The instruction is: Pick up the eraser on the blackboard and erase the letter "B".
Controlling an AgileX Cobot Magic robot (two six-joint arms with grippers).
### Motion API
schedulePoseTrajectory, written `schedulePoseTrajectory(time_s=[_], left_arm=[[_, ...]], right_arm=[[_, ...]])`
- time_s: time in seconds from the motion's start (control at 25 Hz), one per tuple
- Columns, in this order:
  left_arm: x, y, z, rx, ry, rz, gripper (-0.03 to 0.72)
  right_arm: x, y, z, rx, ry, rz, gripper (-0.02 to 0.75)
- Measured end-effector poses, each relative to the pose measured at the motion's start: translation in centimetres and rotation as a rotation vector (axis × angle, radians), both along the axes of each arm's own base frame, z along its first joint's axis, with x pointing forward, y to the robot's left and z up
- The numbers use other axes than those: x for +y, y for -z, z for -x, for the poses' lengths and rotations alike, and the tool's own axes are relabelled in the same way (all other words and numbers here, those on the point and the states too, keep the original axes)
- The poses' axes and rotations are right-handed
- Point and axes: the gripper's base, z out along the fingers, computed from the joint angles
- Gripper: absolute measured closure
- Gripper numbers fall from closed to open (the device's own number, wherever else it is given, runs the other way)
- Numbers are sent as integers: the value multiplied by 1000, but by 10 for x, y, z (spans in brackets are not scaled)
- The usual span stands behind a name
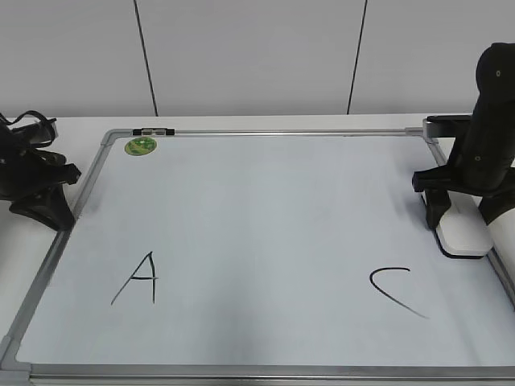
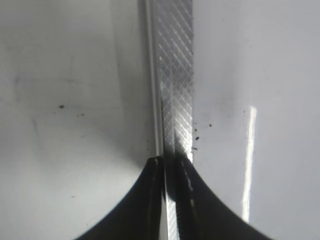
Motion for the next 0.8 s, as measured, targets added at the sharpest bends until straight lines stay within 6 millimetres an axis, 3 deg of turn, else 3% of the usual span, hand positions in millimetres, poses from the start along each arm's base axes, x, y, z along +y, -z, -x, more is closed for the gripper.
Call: schedulePoseTrajectory(time_s=[0.16, 0.4, 0.64, 0.8], left_arm=[[0, 0, 0, 0, 0, 0, 653], [0, 0, 0, 2, 0, 2, 622], [0, -6, -3, -3, 15, -3, 414], [0, -25, -9, -21, 30, 5, 319]], right_arm=[[-2, -1, -2, 15, -6, 18, 118], [-1, -33, -13, 20, -42, 19, 116], [5, -70, -25, -53, -93, -35, 139], [6, -101, -26, -139, -118, -51, 144]])
